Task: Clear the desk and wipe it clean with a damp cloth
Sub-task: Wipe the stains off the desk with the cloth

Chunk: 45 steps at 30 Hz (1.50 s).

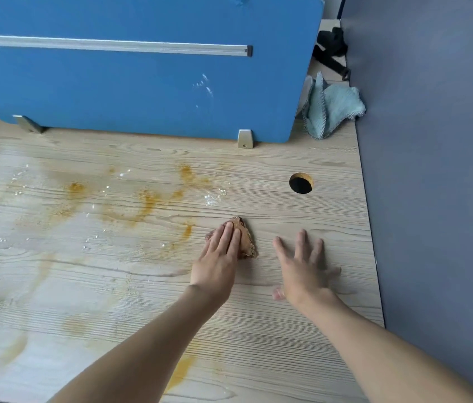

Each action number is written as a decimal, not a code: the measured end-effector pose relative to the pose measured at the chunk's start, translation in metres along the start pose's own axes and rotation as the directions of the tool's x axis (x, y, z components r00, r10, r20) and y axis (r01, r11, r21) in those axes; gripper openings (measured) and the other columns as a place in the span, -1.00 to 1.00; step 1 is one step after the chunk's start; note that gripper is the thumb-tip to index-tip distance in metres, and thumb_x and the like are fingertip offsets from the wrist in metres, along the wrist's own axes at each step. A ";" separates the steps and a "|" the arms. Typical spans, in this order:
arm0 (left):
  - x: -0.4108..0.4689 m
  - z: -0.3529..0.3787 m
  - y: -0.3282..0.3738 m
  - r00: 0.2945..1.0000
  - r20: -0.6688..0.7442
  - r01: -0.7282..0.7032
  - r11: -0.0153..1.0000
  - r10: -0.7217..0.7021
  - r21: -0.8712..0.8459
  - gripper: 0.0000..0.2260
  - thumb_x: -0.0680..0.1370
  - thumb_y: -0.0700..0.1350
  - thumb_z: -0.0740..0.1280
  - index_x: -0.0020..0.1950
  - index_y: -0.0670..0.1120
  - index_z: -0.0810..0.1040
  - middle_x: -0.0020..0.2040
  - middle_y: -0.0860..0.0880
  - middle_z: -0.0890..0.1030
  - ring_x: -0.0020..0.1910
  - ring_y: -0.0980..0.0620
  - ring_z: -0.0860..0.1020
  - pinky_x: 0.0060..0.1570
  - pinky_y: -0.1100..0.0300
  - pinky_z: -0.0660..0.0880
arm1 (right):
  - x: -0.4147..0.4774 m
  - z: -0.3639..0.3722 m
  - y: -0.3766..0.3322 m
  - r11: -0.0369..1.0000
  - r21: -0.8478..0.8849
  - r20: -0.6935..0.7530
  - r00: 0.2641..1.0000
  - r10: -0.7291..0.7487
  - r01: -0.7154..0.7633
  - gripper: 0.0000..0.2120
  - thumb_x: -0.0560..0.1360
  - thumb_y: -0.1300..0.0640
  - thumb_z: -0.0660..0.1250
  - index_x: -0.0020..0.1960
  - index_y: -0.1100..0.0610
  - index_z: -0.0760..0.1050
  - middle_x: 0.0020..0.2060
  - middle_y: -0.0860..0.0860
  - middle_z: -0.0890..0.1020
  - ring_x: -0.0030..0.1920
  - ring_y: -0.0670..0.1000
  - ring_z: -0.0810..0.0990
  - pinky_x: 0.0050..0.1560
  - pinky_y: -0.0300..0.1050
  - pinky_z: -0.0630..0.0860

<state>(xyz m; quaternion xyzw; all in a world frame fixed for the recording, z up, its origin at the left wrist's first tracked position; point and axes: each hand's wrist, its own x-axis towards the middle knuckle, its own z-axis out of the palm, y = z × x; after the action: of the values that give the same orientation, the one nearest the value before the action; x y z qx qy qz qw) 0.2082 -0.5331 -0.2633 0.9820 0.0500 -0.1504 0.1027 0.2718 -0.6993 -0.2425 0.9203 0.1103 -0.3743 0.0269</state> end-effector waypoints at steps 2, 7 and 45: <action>-0.005 0.004 0.015 0.999 0.005 0.051 0.998 -0.051 -0.020 -0.28 0.59 -0.32 0.07 0.60 -0.12 -0.32 0.58 -0.08 -0.36 0.56 -0.06 -0.35 0.57 0.06 -0.20 | 0.000 0.000 0.001 1.000 -0.007 -0.007 1.000 -0.005 0.005 0.10 0.45 -0.11 0.51 0.57 -0.25 -0.33 0.55 0.12 -0.43 0.54 0.35 -0.36 0.30 0.64 0.12; -0.033 0.014 0.011 0.999 0.037 0.007 0.999 -0.008 0.033 -0.25 0.58 -0.32 0.11 0.60 -0.10 -0.33 0.59 -0.09 -0.36 0.57 -0.06 -0.34 0.58 0.04 -0.15 | -0.014 0.012 -0.004 0.997 -0.027 -0.055 0.996 -0.074 0.072 0.03 0.45 -0.17 0.49 0.60 -0.21 -0.21 0.58 0.10 -0.34 0.56 0.35 -0.29 0.34 0.63 0.11; -0.083 0.023 0.011 0.988 0.011 0.156 0.982 -0.155 -0.108 -0.22 0.55 -0.34 0.11 0.60 -0.07 -0.33 0.59 -0.06 -0.37 0.56 -0.05 -0.37 0.56 0.06 -0.22 | -0.041 0.039 -0.020 0.994 -0.098 -0.022 0.999 -0.043 0.041 0.17 0.39 -0.08 0.56 0.57 -0.29 -0.32 0.55 0.10 -0.42 0.55 0.39 -0.30 0.27 0.64 0.21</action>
<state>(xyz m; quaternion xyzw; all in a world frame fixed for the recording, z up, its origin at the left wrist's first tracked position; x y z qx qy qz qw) 0.1244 -0.5540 -0.2576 0.9679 0.1345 -0.1562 0.1441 0.2122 -0.6922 -0.2412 0.9199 0.1481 -0.3576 0.0627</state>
